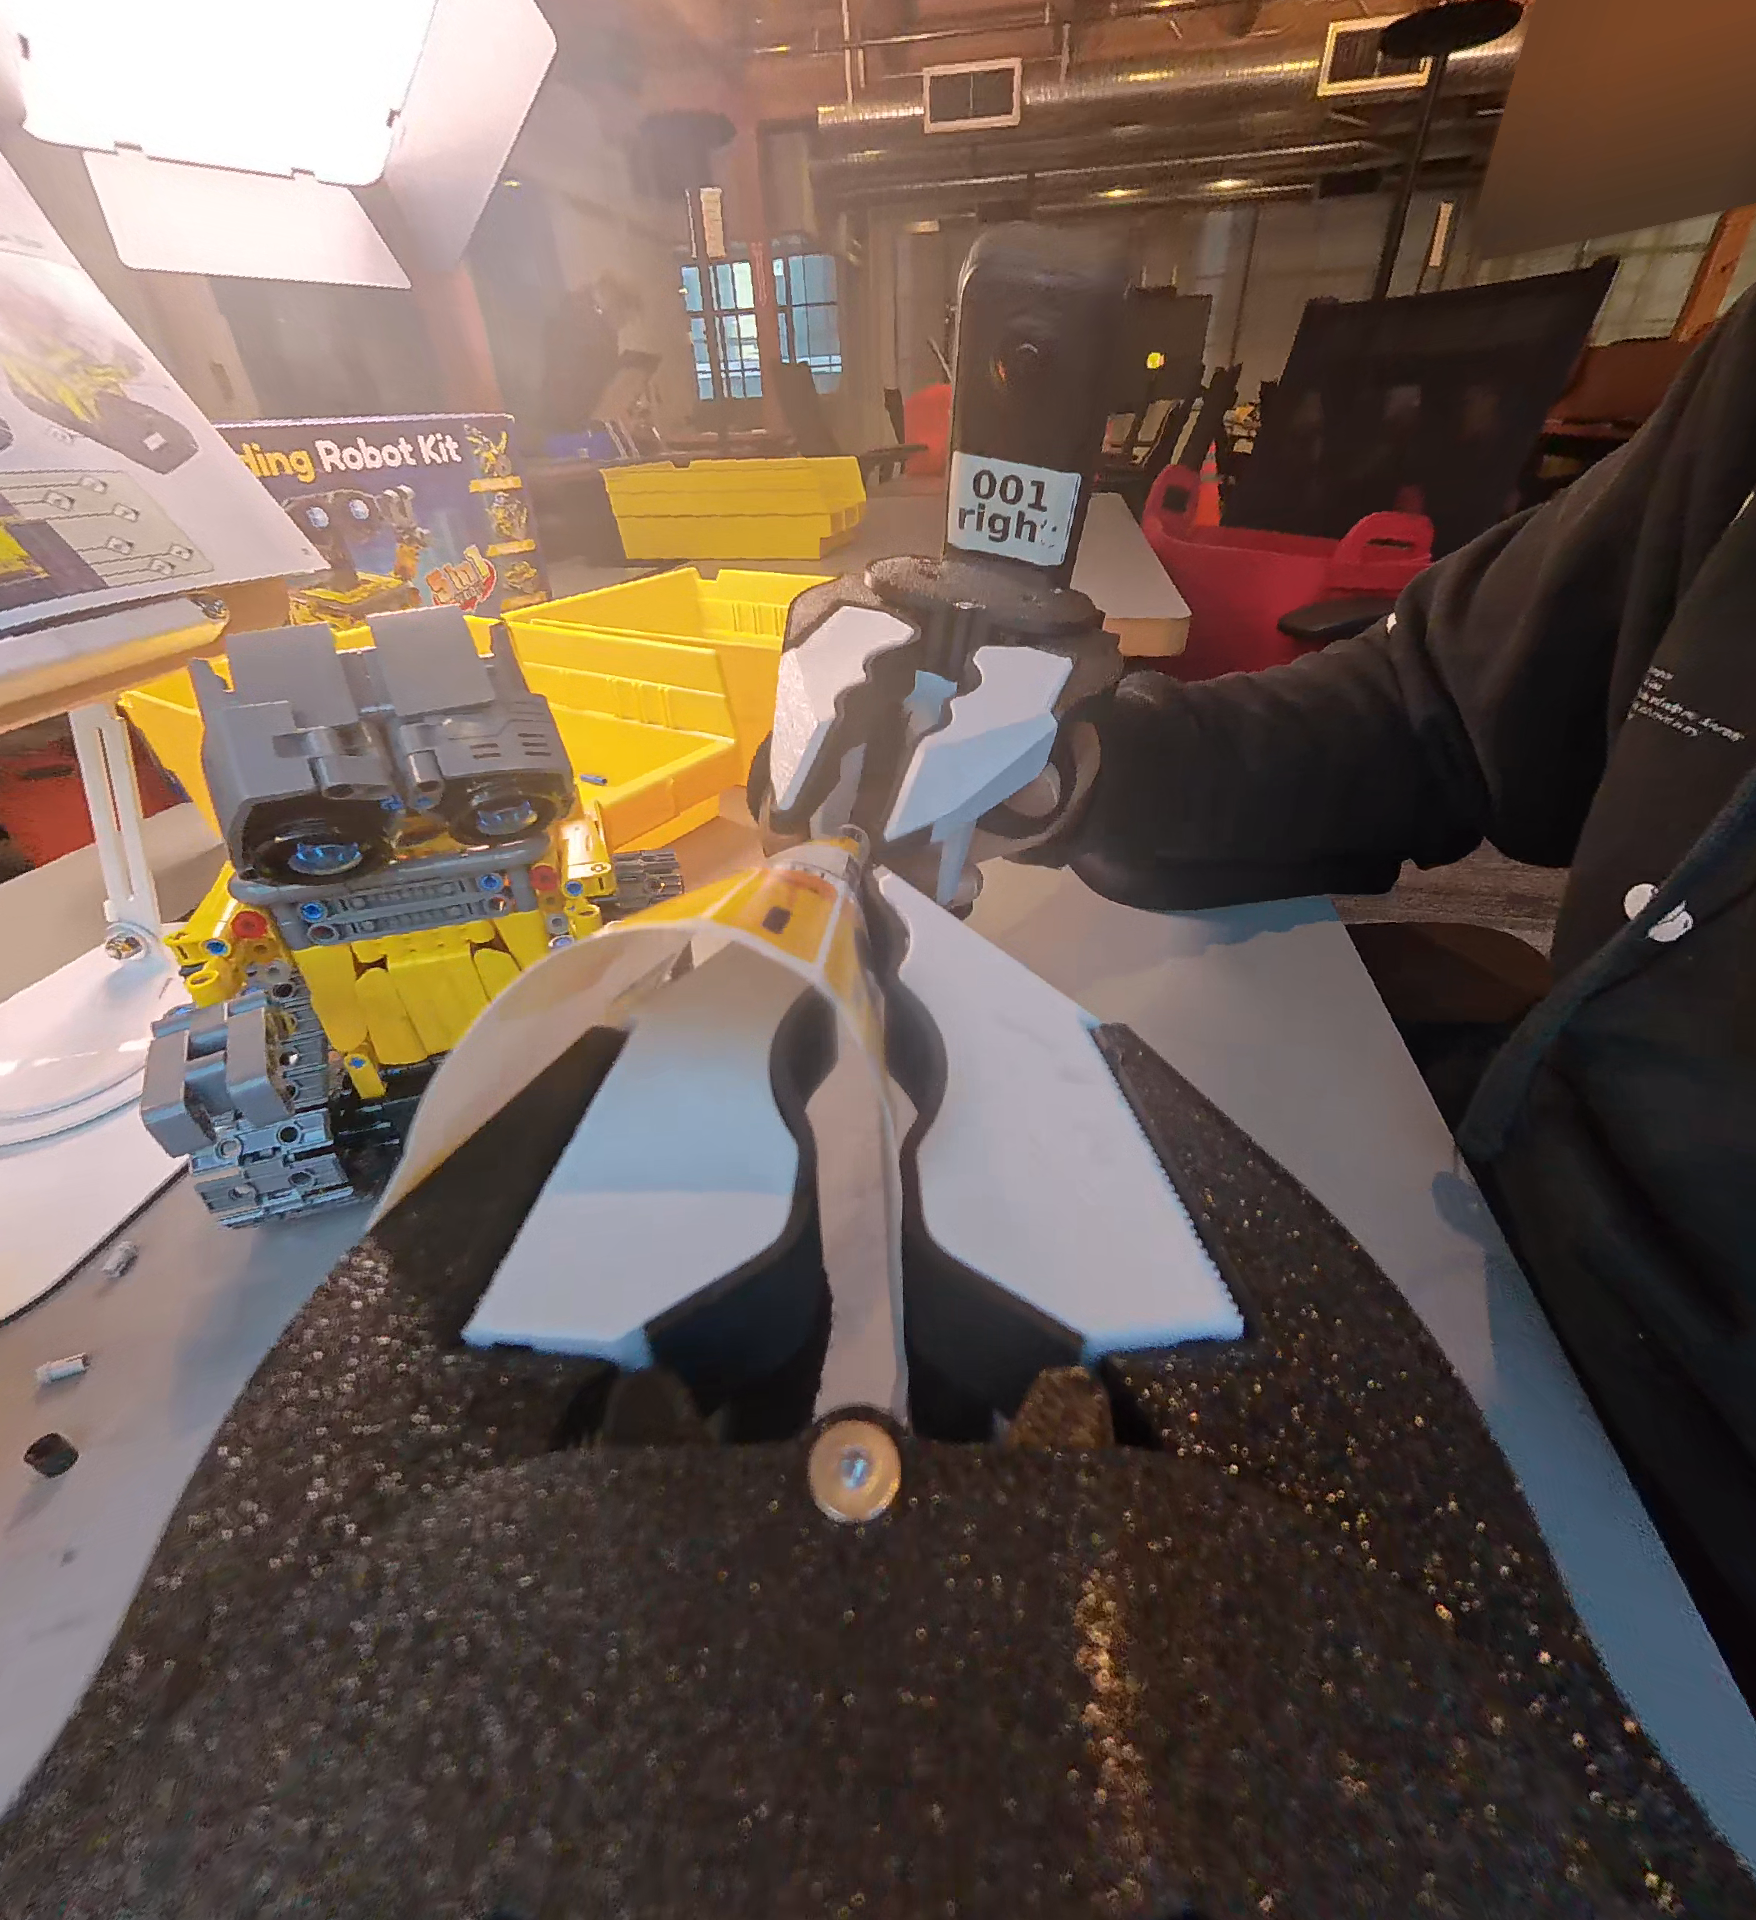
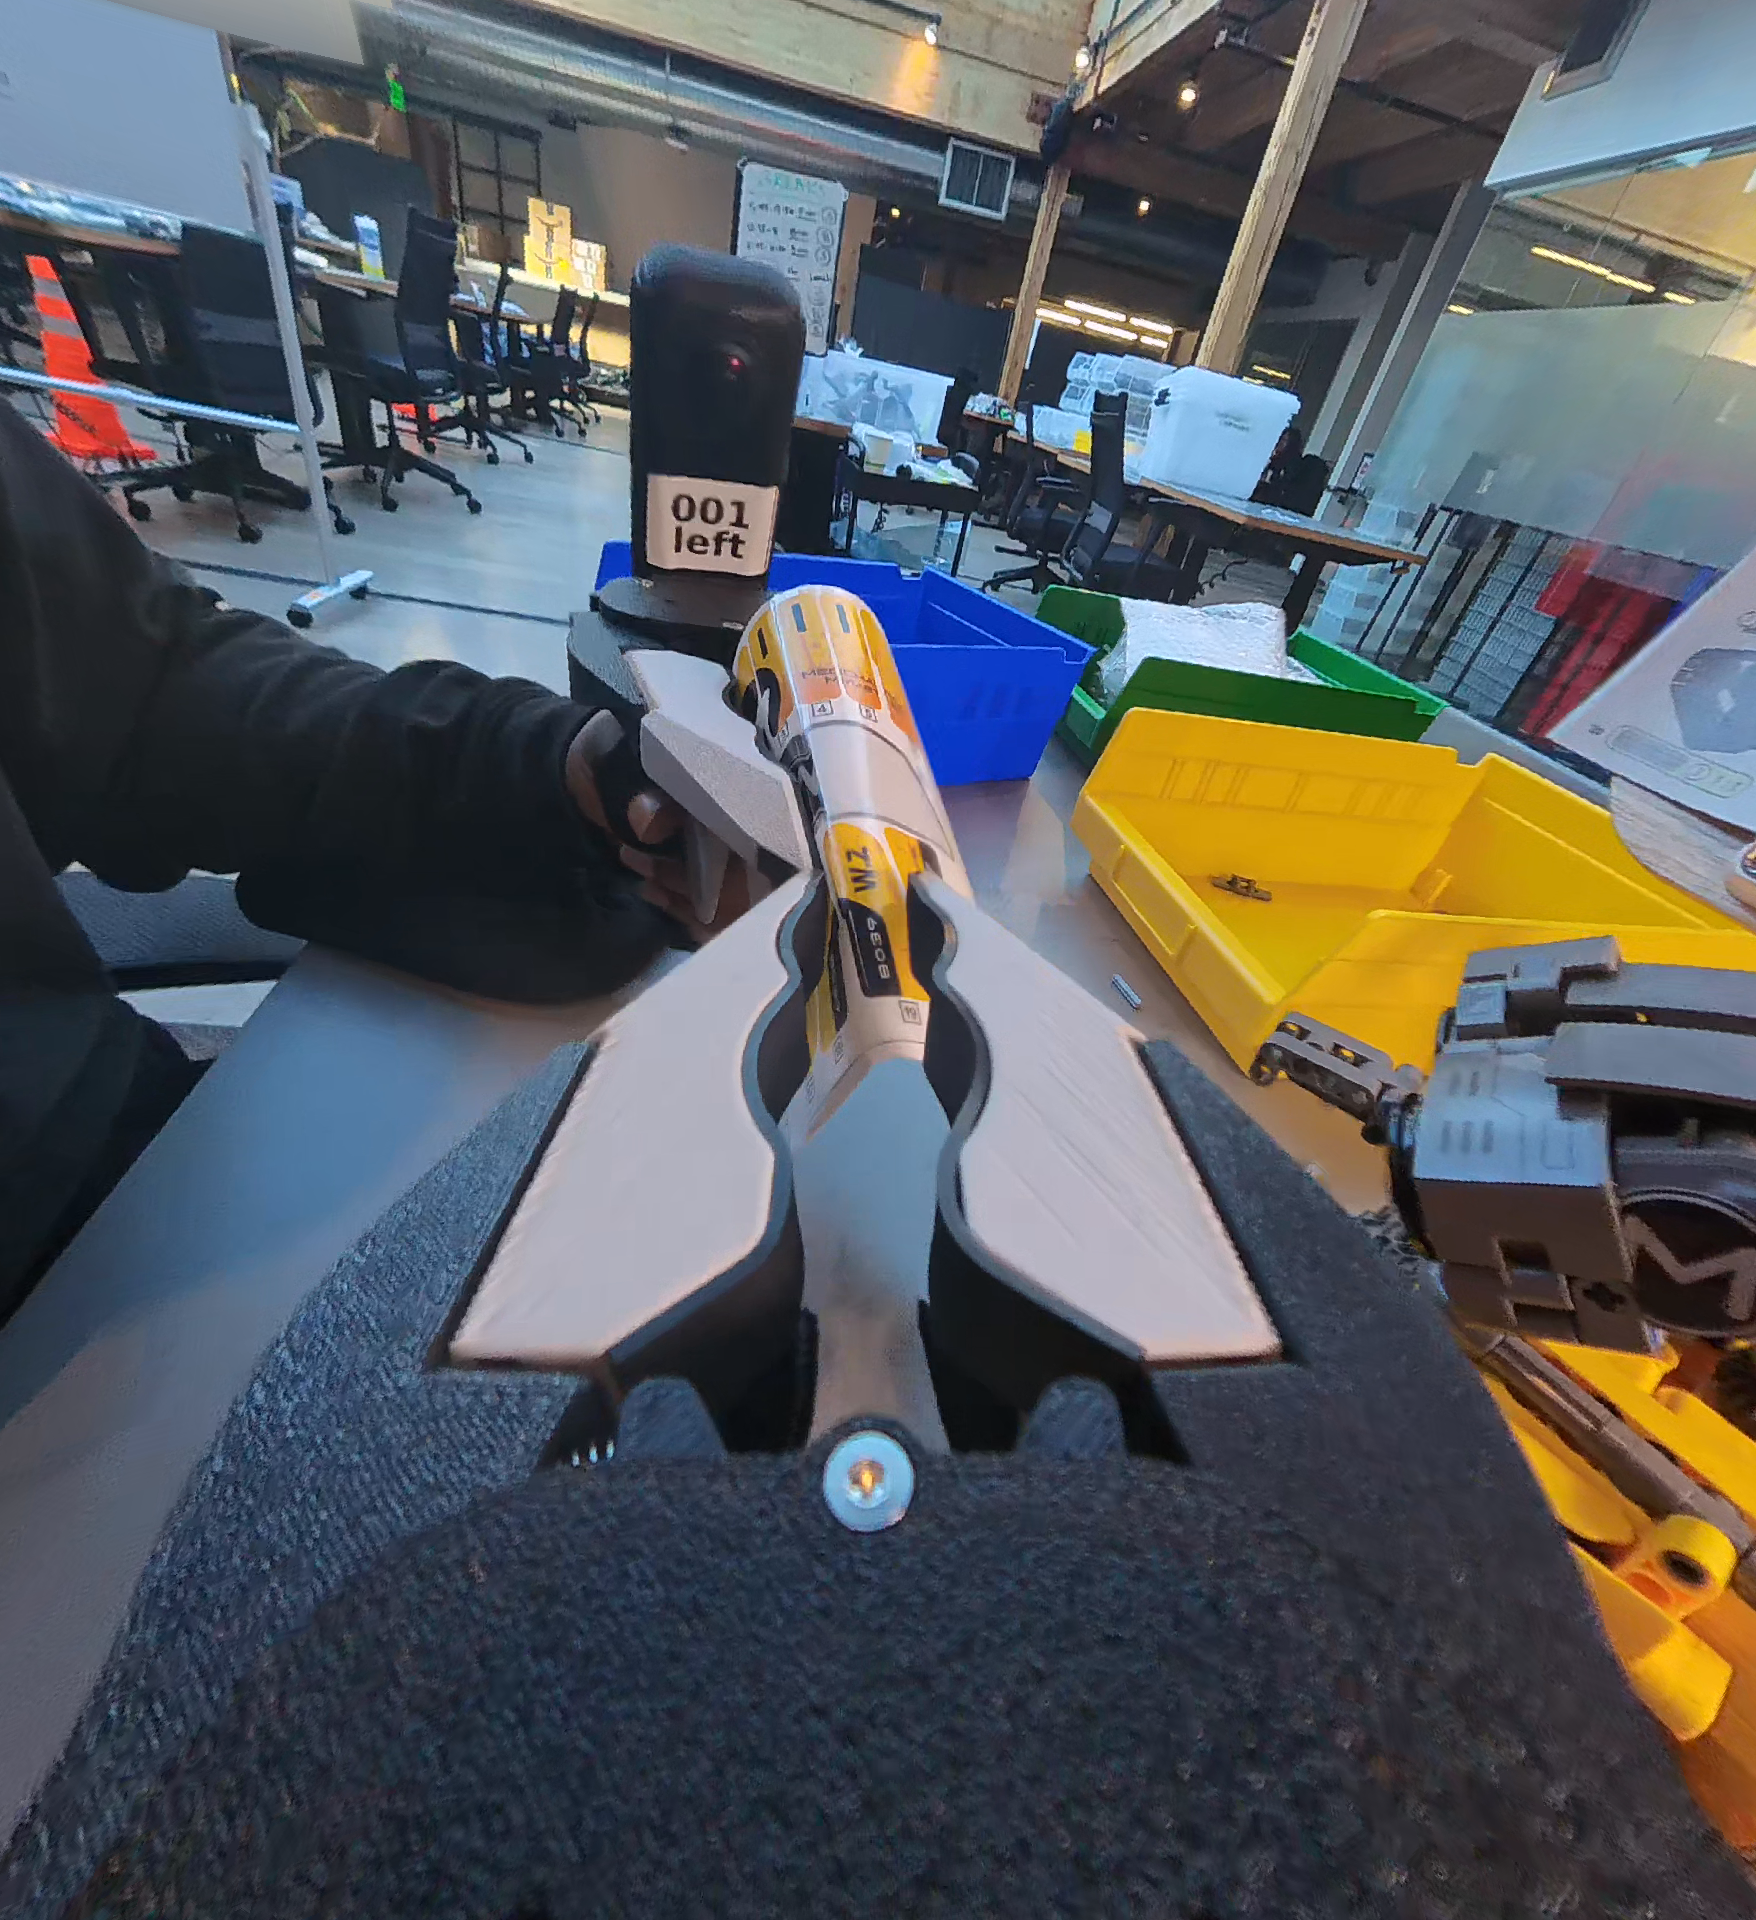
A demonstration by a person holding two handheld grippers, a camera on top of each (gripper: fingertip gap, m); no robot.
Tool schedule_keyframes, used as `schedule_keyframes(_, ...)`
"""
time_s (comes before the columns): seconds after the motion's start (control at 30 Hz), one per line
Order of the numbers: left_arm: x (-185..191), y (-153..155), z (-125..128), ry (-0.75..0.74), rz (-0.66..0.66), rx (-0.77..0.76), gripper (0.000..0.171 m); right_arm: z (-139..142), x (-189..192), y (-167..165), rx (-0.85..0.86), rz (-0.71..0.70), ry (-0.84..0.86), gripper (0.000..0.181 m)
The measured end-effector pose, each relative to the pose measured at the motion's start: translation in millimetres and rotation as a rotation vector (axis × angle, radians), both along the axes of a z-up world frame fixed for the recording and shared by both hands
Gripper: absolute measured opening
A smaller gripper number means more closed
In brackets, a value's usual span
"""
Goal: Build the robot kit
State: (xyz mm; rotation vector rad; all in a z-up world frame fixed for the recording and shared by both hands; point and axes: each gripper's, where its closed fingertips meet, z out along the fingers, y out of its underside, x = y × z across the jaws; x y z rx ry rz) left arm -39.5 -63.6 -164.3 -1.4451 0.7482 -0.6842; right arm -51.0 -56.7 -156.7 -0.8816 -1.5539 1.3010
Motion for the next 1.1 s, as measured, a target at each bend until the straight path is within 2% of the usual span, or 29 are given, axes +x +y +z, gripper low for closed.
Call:
schedule_keyframes(0.17, 3, -1, -5, 0.027, -0.011, -0.009, 0.0, -11, 2, -6, 0.142, 0.008, -0.036, 0.014)
schedule_keyframes(0.27, 4, -2, -8, 0.04, -0.02, -0.012, 0.0, -17, 4, -8, 0.198, 0.016, -0.059, 0.007)
schedule_keyframes(0.53, 6, -6, -6, 0.021, -0.053, -0.022, 0.0, -16, 9, -12, 0.058, 0.096, -0.076, 0.004)
schedule_keyframes(0.73, 11, -8, -12, 0.027, -0.086, -0.061, 0.0, -22, 12, -17, -0.046, 0.161, -0.149, 0.005)
schedule_keyframes(1.1, 13, -6, -37, 0.179, -0.069, -0.113, 0.0, -44, 13, -12, 0.051, 0.143, -0.265, 0.003)
